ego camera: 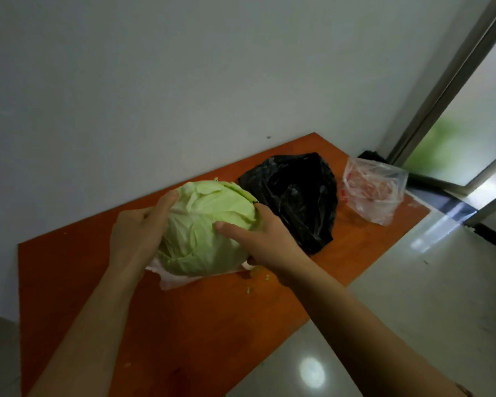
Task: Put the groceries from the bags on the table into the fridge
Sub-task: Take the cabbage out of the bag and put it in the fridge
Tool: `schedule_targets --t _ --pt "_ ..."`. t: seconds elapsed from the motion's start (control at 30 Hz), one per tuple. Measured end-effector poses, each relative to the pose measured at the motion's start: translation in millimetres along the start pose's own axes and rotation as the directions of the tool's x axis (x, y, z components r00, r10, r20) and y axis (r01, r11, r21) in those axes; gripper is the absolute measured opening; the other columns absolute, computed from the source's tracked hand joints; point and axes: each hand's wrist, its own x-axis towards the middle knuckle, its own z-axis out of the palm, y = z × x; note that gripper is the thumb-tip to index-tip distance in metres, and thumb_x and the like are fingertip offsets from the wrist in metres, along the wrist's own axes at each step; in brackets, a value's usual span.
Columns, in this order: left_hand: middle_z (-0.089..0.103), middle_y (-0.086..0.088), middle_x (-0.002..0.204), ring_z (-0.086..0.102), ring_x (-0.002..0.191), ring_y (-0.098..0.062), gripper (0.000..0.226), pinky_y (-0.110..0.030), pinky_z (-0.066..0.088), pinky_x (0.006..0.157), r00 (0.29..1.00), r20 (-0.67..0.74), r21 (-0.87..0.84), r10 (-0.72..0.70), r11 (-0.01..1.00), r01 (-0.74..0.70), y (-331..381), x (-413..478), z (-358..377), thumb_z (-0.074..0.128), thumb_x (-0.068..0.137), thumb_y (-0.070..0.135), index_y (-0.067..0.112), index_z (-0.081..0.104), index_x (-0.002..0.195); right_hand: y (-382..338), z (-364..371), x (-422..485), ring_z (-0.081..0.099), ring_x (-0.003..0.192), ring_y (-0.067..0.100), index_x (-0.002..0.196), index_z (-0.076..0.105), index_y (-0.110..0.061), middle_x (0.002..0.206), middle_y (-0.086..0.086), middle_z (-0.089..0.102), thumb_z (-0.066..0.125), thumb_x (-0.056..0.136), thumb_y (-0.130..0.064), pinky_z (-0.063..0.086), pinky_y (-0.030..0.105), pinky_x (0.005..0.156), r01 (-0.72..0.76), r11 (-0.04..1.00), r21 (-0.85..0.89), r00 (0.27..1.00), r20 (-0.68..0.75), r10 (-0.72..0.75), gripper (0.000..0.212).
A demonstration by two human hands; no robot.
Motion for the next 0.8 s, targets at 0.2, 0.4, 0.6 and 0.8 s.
schedule_targets --t 0.2,0.4,0.6,0.8 --pt "0.075 -0.003 0.079 0.071 0.088 -0.024 0.036 -0.049 0.055 0.086 0.981 0.164 -0.290 0.105 0.955 -0.054 63.8 -77.1 51.0 0.070 0.072 0.059 0.024 0.077 0.068 8.4 -100.8 -64.7 0.055 0.097 0.003 0.140 0.034 -0.029 0.106 -0.025 0.047 0.080 0.067 -0.050 0.056 0.029 0.082 0.198 0.980 0.004 0.965 -0.175 -0.195 0.088" --pt "0.072 0.005 0.077 0.066 0.077 -0.017 0.029 -0.030 0.052 0.064 0.888 0.427 -0.377 0.169 0.926 0.005 121.5 -164.6 135.3 0.068 0.076 0.050 0.023 0.075 0.084 47.6 -213.0 -133.5 0.057 0.110 0.016 0.134 0.040 -0.028 0.123 -0.008 0.052 0.084 0.057 -0.053 0.057 0.043 0.085 0.198 0.980 -0.006 0.893 -0.411 -0.183 0.092" --pt "0.064 0.004 0.060 0.064 0.057 -0.011 0.034 -0.027 0.052 0.057 0.717 0.671 -0.364 0.191 0.926 0.094 172.0 -250.2 244.2 0.065 0.082 0.045 0.012 0.067 0.088 96.7 -329.2 -204.6 0.059 0.105 0.019 0.132 0.045 -0.024 0.118 -0.004 0.056 0.086 0.058 -0.050 0.057 0.045 0.084 0.135 0.991 -0.026 0.778 -0.616 -0.122 0.088" --pt "0.071 -0.009 0.096 0.068 0.084 -0.022 0.039 -0.040 0.055 0.081 0.520 0.821 -0.346 0.236 0.930 0.124 232.1 -328.3 360.7 0.065 0.083 0.044 0.012 0.067 0.106 140.8 -441.1 -266.2 0.059 0.102 0.018 0.128 0.047 -0.024 0.113 -0.006 0.057 0.086 0.056 -0.050 0.057 0.044 0.086 0.113 0.993 0.029 0.636 -0.770 -0.050 0.086"
